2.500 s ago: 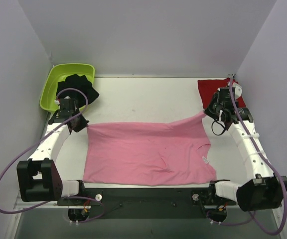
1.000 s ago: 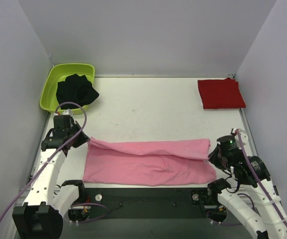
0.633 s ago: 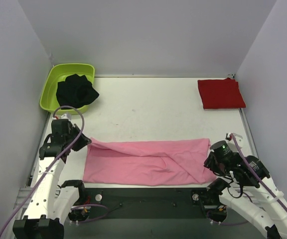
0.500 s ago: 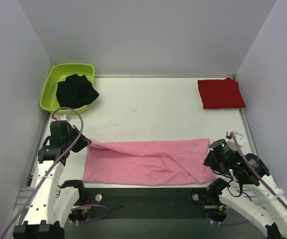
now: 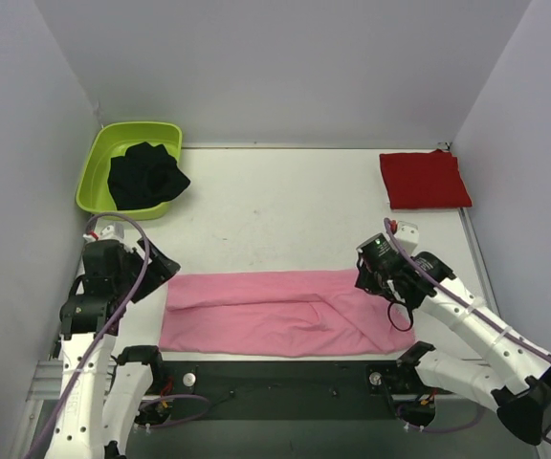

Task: Fold and stack the t-shirts

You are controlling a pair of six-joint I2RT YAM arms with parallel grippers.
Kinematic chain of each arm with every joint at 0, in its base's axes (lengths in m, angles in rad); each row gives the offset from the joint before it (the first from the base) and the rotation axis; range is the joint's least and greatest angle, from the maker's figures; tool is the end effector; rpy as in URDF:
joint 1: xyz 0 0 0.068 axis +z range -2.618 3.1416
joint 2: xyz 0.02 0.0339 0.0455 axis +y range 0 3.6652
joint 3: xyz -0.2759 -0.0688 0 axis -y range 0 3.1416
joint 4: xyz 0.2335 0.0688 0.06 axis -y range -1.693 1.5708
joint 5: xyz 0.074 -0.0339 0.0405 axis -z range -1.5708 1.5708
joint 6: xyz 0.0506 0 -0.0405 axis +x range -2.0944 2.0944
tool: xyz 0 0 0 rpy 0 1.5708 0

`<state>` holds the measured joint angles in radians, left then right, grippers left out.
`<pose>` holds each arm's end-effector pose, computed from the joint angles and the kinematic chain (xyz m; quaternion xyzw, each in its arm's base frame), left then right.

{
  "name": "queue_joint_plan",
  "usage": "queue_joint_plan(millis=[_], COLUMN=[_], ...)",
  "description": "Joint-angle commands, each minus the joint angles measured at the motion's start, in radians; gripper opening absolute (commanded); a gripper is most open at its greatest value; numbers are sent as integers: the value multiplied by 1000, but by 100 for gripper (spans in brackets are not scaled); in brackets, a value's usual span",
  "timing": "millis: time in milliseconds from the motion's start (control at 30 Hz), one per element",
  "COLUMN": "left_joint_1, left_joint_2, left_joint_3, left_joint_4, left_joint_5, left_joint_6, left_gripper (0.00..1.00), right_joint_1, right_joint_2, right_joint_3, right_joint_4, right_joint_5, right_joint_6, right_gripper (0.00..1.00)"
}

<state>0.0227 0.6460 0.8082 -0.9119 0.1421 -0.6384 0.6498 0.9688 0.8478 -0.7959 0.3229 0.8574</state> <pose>0.1114 -0.0046 0.2920 -0.2700 0.8743 -0.1827 0.3597 0.1506 0.0943 0.2755 0.1482 0.9243 0.1059 0.3353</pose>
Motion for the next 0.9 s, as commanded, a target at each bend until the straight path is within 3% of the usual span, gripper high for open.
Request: queue_joint_plan(millis=[0,167,333,567,867], left_joint_1=[6,5,-1,-4,-6], left_joint_2=[15,78,181,235,228], left_joint_3=[-3,-84,-99,-116,-133], left_joint_4=[45,247,350,398,406], left_joint_5=[28,111,140,137,137], left_joint_6=[3,-40,-43,-43,-43], left_gripper=[82,82,82,81,80], right_joint_1=[7,-2,-67,-162,-153], right_joint_2=[80,234,318,392,403], right_joint_3=[-1,13,-16,-56,-108], right_joint_4=[111,221,326,415,425], right_joint_5=[21,7,-50,-93,-110], right_joint_6=[-66,-109,-145,-185,-175], right_gripper=[50,50,49,47,43])
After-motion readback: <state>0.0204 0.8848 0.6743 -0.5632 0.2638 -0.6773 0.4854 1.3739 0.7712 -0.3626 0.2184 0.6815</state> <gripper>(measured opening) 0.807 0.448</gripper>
